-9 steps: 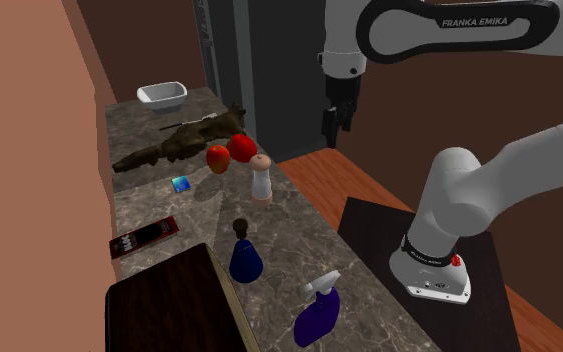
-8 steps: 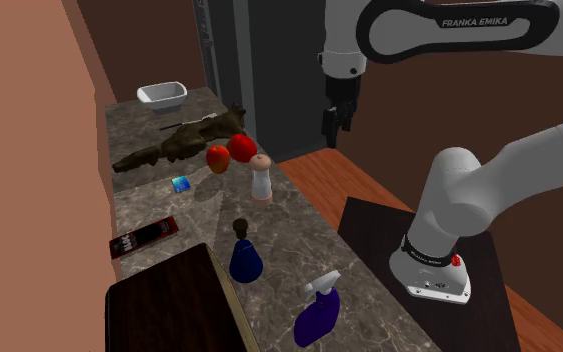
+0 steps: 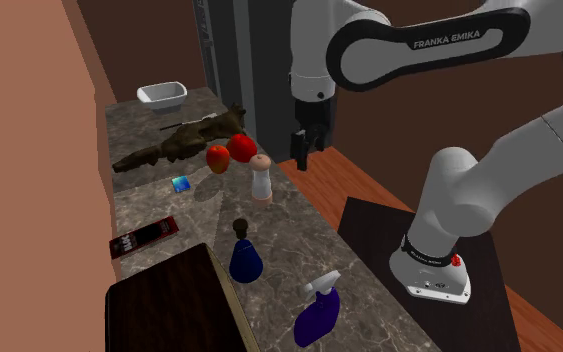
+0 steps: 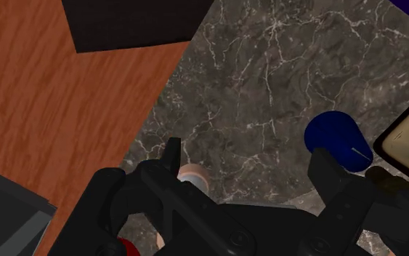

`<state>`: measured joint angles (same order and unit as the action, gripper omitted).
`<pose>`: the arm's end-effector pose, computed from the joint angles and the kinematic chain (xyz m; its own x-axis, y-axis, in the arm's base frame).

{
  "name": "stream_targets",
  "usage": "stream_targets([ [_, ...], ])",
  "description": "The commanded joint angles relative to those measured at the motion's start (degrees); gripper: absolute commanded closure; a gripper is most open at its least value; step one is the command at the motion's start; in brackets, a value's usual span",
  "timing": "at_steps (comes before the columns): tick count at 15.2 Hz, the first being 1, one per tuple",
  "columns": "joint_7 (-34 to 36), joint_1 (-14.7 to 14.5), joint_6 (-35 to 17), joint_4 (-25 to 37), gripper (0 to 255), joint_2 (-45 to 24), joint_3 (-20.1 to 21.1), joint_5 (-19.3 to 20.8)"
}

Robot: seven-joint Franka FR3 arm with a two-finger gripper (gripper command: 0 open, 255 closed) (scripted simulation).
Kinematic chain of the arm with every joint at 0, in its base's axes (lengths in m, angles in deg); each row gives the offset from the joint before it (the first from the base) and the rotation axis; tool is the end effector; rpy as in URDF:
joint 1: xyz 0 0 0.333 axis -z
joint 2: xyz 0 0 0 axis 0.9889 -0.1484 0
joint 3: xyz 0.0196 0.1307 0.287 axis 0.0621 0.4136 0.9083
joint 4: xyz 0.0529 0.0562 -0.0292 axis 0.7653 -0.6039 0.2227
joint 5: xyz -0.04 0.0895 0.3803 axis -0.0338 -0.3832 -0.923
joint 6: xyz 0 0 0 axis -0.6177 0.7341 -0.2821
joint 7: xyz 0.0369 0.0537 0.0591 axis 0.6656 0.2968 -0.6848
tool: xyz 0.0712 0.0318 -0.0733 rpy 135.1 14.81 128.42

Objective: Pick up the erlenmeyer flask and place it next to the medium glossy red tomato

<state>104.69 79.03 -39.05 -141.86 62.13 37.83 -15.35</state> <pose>0.3453 0.0591 0.5232 0.9814 -0.1865 -0.0455 -0.1861 -0.9824 0.0132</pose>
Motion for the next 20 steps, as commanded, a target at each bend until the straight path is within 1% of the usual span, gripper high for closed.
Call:
stream_targets([
  [1, 1.9, -0.6, -2.7, 0.5, 0, -2.8, 1.8, -0.9],
  [5, 6.1, -1.8, -7.4, 3.2, 0, -9.3, 5.6, -2.1],
  [9, 10.4, -2.6, -11.5, 7.0, 0, -16.4, 9.2, -2.2],
  [12, 13.8, -3.1, -14.2, 10.5, 0, -22.0, 11.7, -1.3],
  [15, 17.5, -3.6, -16.3, 14.7, 0, -28.0, 14.0, 0.3],
  [16, 18.2, -3.7, -16.6, 15.5, 0, -29.1, 14.4, 0.7],
  [20, 18.5, -3.8, -19.7, 13.4, 0, -30.1, 14.5, 1.0],
])
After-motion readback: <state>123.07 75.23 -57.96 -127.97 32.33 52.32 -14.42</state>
